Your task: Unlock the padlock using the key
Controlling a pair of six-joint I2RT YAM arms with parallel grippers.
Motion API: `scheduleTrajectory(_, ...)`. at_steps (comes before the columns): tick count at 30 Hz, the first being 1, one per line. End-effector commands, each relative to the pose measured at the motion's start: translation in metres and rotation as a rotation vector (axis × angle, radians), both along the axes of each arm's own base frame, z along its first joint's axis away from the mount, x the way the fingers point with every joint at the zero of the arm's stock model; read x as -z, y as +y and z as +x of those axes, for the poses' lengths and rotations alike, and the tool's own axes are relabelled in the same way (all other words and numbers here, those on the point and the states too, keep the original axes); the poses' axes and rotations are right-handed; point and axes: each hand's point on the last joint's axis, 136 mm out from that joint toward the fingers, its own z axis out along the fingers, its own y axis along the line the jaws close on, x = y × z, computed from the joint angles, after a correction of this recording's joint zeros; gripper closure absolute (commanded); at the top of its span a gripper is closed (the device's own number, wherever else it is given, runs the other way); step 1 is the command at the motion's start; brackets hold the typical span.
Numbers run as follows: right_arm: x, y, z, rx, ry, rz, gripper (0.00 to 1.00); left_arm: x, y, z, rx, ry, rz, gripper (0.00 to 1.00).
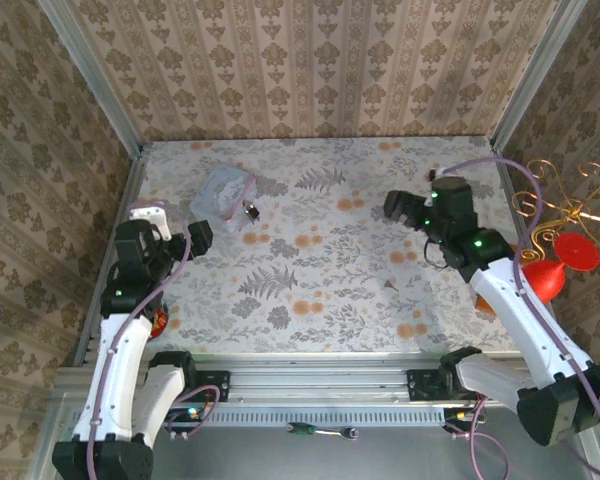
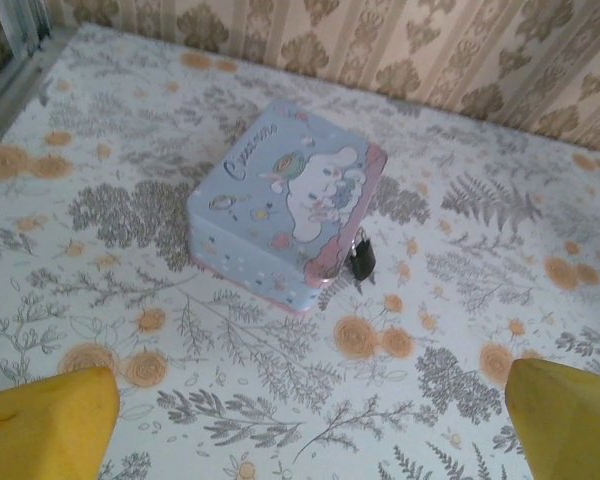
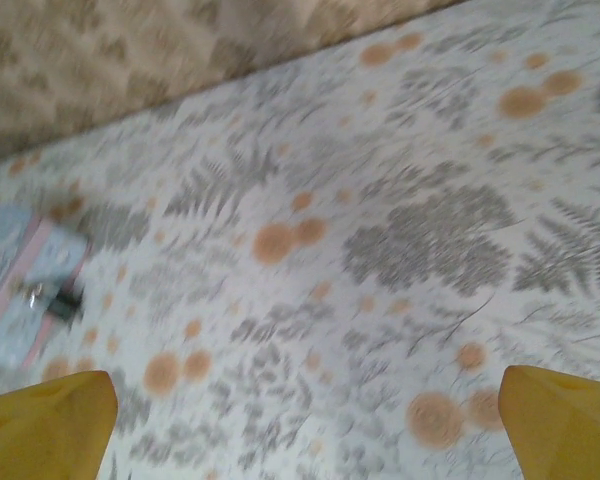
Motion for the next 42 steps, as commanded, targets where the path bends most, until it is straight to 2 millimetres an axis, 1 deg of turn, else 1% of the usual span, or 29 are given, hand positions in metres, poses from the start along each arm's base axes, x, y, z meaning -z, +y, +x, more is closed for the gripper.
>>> scheduleTrajectory(1,0.037,0.011,-0.028,-0.021,0.178,-0.14,0.04,0.001,-0.011,0.0,0.069,0.068,0.02,0.0)
scheduleTrajectory(3,0.048,0.029,-0.034,-0.057,0.22,-0.178,0.05,0.007,-0.014,0.0,0.082,0.104,0.031,0.0)
scheduleTrajectory(5,0.062,0.042,-0.039,-0.083,0.277,-0.225,0.06,0.011,-0.011,-0.002,0.059,0.125,0.059,0.0)
scheduleTrajectory(7,0.082,0.054,-0.044,-0.123,0.354,-0.287,0.07,0.011,-0.01,-0.006,0.053,0.125,0.101,0.0)
scheduleTrajectory(9,0.103,0.061,-0.051,-0.17,0.443,-0.362,0.06,0.011,-0.013,-0.009,0.069,0.116,0.128,0.0)
scheduleTrajectory(10,0.12,0.061,-0.055,-0.187,0.508,-0.428,0.06,0.011,-0.015,-0.011,0.077,0.11,0.141,0.0)
scheduleTrajectory(13,0.154,0.051,-0.07,-0.194,0.663,-0.562,0.06,0.009,-0.016,-0.014,0.081,0.096,0.186,0.0)
scheduleTrajectory(16,0.176,0.043,-0.08,-0.159,0.763,-0.608,0.07,0.007,-0.018,-0.017,0.086,0.082,0.216,0.0)
scheduleTrajectory(20,0.191,0.038,-0.083,-0.086,0.794,-0.595,0.13,0.007,-0.024,-0.02,0.105,0.069,0.235,0.0)
scheduleTrajectory(22,0.199,0.036,-0.085,-0.064,0.806,-0.575,0.21,0.006,-0.027,-0.022,0.116,0.064,0.243,0.0)
scheduleTrajectory(25,0.207,0.028,-0.086,-0.035,0.821,-0.581,0.3,0.006,-0.03,-0.023,0.124,0.057,0.252,0.0)
scheduleTrajectory(30,0.214,0.016,-0.081,0.019,0.832,-0.539,0.41,0.008,-0.031,-0.025,0.128,0.055,0.27,0.0)
scheduleTrajectory(33,0.219,0.012,-0.078,0.049,0.835,-0.49,0.45,0.008,-0.031,-0.025,0.124,0.054,0.277,0.0)
scheduleTrajectory(37,0.232,0.011,-0.074,0.08,0.851,-0.402,0.51,0.008,-0.033,-0.026,0.131,0.05,0.277,0.0)
scheduleTrajectory(42,0.242,0.016,-0.072,0.079,0.857,-0.309,0.54,0.009,-0.034,-0.026,0.133,0.052,0.276,0.0)
